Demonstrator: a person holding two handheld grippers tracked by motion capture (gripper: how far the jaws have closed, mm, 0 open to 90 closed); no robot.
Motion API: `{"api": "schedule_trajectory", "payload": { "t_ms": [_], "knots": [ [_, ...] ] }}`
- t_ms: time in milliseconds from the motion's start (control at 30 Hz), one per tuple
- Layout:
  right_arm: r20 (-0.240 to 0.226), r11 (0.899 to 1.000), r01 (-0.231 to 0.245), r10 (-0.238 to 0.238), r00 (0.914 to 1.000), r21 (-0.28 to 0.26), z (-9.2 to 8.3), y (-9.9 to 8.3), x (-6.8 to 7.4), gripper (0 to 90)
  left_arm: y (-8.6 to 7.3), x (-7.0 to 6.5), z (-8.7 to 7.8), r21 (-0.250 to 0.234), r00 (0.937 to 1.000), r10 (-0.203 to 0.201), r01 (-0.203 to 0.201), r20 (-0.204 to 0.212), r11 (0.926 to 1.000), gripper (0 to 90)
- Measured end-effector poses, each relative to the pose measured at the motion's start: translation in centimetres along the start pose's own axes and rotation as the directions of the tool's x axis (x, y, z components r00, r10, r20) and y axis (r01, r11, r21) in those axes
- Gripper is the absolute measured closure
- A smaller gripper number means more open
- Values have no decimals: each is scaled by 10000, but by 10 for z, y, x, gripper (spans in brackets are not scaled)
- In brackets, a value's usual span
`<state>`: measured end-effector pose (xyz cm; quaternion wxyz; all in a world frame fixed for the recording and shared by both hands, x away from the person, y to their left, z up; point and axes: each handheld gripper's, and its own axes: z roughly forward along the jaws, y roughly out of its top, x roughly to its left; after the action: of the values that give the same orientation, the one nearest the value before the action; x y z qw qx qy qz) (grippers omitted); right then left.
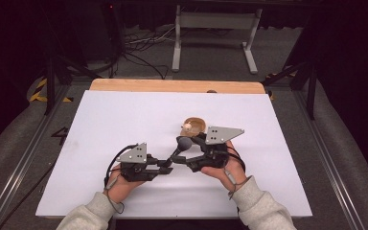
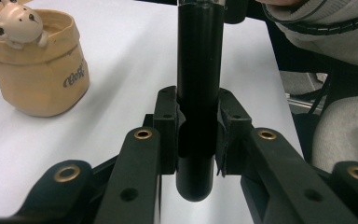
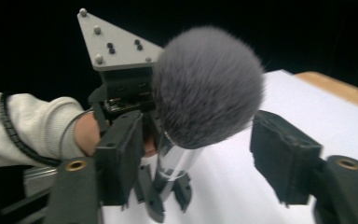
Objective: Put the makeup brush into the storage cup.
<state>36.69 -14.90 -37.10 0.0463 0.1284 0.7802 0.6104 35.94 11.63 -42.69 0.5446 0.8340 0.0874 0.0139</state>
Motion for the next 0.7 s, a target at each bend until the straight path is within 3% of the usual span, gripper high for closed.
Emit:
{"api": "schedule_trajectory", "payload": {
  "t_ms": [33, 200, 333, 700],
  "knots": [
    [-39, 10000, -13, 13, 10000, 41, 1, 0, 0, 374, 0, 0, 0, 0, 10000, 13, -13, -2, 10000, 742],
    [-359, 9997, -231, 228, 9991, -84, 3, -3, -2, 577, 0, 0, -1, -28, 10000, -3, 3, -23, 10000, 742],
    [-697, 9994, -315, 303, 9971, -152, 2, -3, -2, 682, 0, 0, -2, -48, 10000, 3, -3, -51, 10000, 742],
    [-1103, 9987, -502, 491, 9927, -78, 2, -1, -4, 711, -1, 0, -2, -213, 9998, 221, -221, -16, 9995, 738]
  ]
}}
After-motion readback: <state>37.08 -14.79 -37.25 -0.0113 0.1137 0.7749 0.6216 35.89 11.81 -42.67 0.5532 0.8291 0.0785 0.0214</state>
